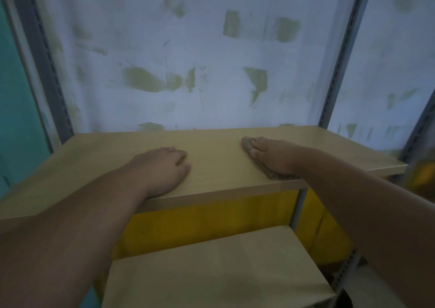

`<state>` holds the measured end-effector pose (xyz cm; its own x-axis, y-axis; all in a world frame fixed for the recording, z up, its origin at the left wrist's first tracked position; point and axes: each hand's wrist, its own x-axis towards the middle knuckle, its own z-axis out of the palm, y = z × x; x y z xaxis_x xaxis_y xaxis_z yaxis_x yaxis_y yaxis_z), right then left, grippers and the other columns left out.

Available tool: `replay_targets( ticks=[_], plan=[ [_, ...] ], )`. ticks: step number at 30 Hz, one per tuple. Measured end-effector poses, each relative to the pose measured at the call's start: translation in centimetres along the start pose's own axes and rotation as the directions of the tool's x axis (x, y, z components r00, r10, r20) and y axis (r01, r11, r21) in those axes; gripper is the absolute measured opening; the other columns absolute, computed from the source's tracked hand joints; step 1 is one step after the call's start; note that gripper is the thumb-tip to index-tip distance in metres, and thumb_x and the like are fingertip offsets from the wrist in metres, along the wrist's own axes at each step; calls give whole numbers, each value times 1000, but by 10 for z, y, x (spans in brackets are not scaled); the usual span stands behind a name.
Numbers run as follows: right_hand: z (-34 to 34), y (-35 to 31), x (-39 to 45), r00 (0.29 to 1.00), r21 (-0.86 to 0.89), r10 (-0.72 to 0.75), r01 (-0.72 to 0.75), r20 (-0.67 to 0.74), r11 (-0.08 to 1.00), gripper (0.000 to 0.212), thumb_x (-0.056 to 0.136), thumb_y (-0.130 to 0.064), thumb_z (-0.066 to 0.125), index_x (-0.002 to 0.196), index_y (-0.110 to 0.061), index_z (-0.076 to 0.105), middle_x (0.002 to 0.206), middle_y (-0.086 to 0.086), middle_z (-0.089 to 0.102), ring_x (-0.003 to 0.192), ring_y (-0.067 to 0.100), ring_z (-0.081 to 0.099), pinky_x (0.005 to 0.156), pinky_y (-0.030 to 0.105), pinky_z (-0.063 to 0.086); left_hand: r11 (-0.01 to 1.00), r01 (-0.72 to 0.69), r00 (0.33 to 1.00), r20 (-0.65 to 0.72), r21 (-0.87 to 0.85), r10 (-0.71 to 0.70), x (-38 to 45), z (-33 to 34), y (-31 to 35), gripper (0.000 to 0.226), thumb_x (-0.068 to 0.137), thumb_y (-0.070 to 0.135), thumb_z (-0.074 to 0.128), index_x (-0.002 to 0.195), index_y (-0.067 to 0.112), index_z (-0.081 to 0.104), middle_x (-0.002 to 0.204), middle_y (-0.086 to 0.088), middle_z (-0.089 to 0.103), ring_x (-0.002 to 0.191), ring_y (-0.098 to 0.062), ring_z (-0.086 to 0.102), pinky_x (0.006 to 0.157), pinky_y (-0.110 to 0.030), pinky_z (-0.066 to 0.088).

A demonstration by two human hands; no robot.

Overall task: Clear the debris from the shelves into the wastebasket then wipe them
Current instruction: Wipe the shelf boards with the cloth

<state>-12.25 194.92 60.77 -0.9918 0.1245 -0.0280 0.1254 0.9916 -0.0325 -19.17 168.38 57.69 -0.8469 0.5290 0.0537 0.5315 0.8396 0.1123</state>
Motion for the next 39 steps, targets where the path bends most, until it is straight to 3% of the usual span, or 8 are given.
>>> replay_targets(
  ticks=[4, 8, 17, 21, 27, 31, 34, 39],
  plan=[
    [0, 10, 6, 999, 7, -45, 45, -15, 999, 65, 100, -52, 35, 152, -13, 26, 159, 7, 23, 142, 24, 29, 110, 34, 24, 995, 79, 995, -59, 62, -75, 14, -1, 25, 53, 99, 53, 30, 142, 24, 45, 148, -7, 45, 128, -29, 46, 105, -46, 41],
    [-2, 39, 7, 998, 2, -60, 60, 30, 998, 70, 101, -53, 32, 156, -15, 11, 164, 2, 4, 149, 18, 11, 116, 32, 12, 1000, 0, 1000, -24, 31, 1, 38, 2, 76, 54, 97, 56, 35, 139, 23, 47, 145, -6, 47, 127, -29, 47, 104, -46, 42],
    [-1, 81, 33, 992, 11, -115, 114, 44, 993, 66, 103, -49, 26, 155, -10, 15, 163, 9, 8, 149, 23, 9, 118, 38, 12, 999, -44, 999, 21, -4, 45, 95, 13, 168, 59, 98, 56, 34, 147, 24, 38, 156, -3, 35, 139, -26, 37, 112, -48, 32],
    [-1, 104, 41, 989, -17, -131, 133, 64, 991, 63, 105, -45, 22, 156, -11, 8, 164, 7, 2, 150, 23, 6, 118, 37, 10, 1000, -2, 1000, 31, 14, 2, 97, 17, 166, 62, 100, 59, 29, 155, 33, 22, 165, 6, 16, 150, -16, 15, 120, -47, 17],
    [-4, 161, 21, 999, 0, -5, 5, 47, 1000, 62, 106, -45, 19, 156, -11, 6, 164, 6, 2, 150, 21, 8, 118, 35, 10, 1000, -7, 999, 33, -17, 7, 93, 21, 156, 63, 98, 61, 31, 155, 36, 20, 165, 10, 13, 151, -12, 12, 121, -43, 14],
    [-4, 166, 7, 995, 23, 95, -95, -11, 995, 57, 105, -43, 24, 154, -13, 22, 160, 9, 22, 143, 27, 28, 113, 37, 23, 999, -24, 999, 32, -46, 26, 93, 20, 156, 70, 94, 64, 40, 155, 33, 24, 164, 6, 17, 150, -15, 17, 120, -44, 18],
    [-7, 151, 0, 990, 35, 132, -130, -49, 991, 48, 106, -36, 26, 145, -14, 40, 149, 11, 42, 131, 29, 44, 106, 38, 34, 977, -24, 999, -25, -211, 19, 88, 16, 151, 66, 89, 60, 55, 147, 31, 41, 156, 2, 37, 139, -20, 39, 113, -40, 33],
    [-6, 126, 2, 969, 44, 203, -199, -142, 979, 25, 102, -29, 40, 115, -14, 55, 111, 12, 61, 96, 28, 58, 79, 36, 45, 919, 0, 993, -108, -394, -47, 80, 6, 128, 30, 88, 42, 68, 114, 29, 64, 129, 2, 61, 113, -17, 57, 93, -28, 42]
  ],
)
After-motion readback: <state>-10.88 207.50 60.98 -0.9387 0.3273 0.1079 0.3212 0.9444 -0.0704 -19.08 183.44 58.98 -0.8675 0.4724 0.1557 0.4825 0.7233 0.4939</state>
